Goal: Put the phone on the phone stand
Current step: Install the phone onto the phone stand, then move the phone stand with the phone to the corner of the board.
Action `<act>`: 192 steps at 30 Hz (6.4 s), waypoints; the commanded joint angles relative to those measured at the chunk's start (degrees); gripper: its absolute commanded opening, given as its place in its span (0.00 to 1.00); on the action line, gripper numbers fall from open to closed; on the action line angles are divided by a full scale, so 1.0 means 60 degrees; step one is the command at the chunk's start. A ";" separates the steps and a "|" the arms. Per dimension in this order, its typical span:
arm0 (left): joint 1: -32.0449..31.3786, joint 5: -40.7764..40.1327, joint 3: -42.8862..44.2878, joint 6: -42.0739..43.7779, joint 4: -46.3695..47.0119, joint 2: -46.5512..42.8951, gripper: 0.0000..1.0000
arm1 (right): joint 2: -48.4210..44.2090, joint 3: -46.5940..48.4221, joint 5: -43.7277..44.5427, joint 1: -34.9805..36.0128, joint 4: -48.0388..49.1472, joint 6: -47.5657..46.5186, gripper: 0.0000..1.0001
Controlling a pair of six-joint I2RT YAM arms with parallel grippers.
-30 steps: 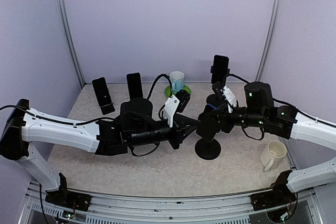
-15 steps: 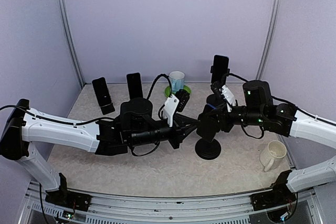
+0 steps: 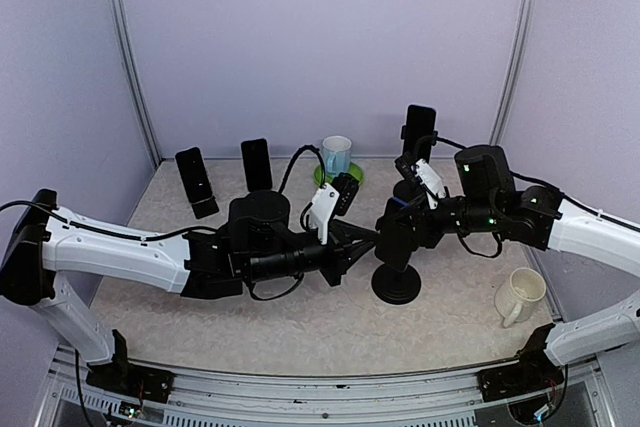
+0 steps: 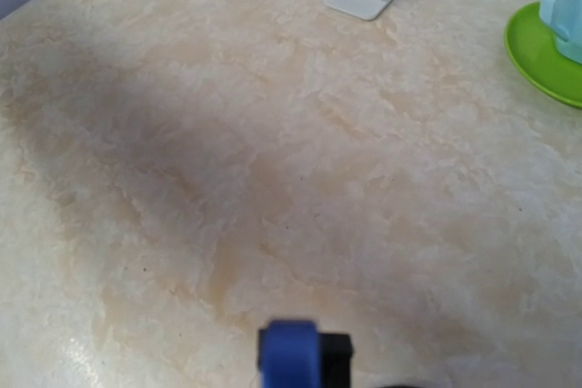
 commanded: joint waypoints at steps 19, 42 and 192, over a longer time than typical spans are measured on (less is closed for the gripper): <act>-0.0065 -0.0269 -0.0388 -0.0185 0.0433 -0.0297 0.03 | -0.0193 0.0337 -0.0032 -0.0084 -0.0870 0.0092 0.49; -0.0079 -0.1226 -0.2146 -0.0520 0.0749 -0.1821 0.79 | -0.1972 -0.0947 0.0727 -0.0081 -0.0151 0.0425 0.84; -0.0977 -0.4632 -0.3634 -0.2552 -0.6093 -1.0153 0.99 | 0.3286 0.2168 -0.6650 -1.0160 0.1726 -0.3005 0.00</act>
